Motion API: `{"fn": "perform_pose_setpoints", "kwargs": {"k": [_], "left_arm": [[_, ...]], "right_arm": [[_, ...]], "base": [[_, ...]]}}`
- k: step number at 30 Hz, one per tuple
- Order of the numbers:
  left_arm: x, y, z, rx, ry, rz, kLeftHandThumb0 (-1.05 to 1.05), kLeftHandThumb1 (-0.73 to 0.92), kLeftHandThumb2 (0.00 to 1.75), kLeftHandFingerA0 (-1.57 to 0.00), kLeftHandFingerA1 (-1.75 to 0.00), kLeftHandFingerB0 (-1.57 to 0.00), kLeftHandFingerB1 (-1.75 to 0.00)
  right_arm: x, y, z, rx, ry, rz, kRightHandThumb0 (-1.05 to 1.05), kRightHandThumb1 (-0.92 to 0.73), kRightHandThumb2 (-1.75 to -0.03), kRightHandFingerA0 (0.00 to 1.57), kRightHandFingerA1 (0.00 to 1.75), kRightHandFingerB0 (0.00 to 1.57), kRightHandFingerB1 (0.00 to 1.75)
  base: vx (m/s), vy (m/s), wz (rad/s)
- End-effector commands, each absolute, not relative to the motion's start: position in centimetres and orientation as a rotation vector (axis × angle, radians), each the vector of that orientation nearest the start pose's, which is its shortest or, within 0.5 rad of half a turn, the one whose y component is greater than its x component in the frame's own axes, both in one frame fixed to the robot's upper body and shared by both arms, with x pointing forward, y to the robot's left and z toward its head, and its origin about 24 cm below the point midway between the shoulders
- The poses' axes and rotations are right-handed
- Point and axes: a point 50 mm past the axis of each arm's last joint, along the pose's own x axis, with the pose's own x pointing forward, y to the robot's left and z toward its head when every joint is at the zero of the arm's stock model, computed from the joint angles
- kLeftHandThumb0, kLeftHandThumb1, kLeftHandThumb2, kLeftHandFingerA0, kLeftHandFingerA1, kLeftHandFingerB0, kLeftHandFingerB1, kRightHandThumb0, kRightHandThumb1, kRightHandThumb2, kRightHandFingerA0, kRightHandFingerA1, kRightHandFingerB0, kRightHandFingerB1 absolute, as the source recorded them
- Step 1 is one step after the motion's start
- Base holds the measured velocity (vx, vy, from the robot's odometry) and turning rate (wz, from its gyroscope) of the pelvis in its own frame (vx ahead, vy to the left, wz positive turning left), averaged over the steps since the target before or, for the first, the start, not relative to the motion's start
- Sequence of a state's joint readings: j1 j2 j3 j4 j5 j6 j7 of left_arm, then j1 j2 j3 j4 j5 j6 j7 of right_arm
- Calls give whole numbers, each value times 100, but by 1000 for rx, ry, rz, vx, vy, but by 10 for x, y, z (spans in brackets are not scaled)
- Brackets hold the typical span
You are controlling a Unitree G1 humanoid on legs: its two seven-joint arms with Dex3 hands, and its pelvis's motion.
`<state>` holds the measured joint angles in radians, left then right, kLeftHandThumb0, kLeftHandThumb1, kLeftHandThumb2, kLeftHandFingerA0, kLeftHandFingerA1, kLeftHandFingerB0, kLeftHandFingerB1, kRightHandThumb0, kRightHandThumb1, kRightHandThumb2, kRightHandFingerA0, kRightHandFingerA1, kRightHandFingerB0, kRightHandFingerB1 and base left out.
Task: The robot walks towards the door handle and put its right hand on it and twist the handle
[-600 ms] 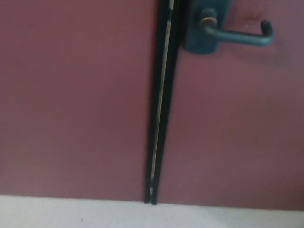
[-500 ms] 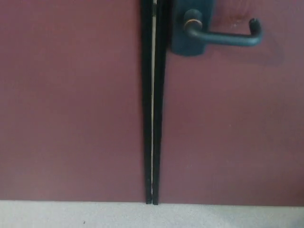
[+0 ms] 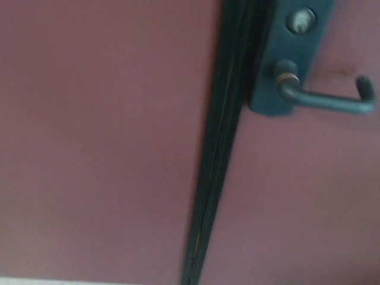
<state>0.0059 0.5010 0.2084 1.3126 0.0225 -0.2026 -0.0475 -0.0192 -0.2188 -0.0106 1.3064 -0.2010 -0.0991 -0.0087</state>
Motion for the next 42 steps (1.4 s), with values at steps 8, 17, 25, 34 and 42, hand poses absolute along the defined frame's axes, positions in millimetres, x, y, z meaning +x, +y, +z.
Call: {"fn": "perform_pose_setpoints", "kwargs": {"k": [8,17,25,34,42], "left_arm": [[86,354,-111,333,1050,370,-20,58,57,-76,-56,-58,-45],[87,354,-110,326,1041,370,-20,58,57,-75,-56,-58,-45],[88,354,-110,334,1038,366,-22,57,57,-75,-55,-59,-45],[87,355,-110,341,1041,354,-22,57,57,-75,-55,-59,-45],[85,355,-110,334,1041,352,-23,57,57,-74,-53,-59,-45]], "right_arm": [[88,-239,-161,-353,1205,10,-24,-69,-60,62,43,44,37],[89,-238,-161,-350,1205,25,-24,-69,-60,64,44,47,38],[90,-239,-161,-383,1205,55,-24,-68,-60,62,43,47,38],[89,-239,-161,-381,1210,56,-25,-69,-60,62,42,51,38],[90,-238,-161,-359,1208,49,-25,-70,-61,61,42,49,38]], "base": [[251,-26,7],[286,-184,1],[152,163,-6],[27,58,-5],[-178,-100,1]]}}
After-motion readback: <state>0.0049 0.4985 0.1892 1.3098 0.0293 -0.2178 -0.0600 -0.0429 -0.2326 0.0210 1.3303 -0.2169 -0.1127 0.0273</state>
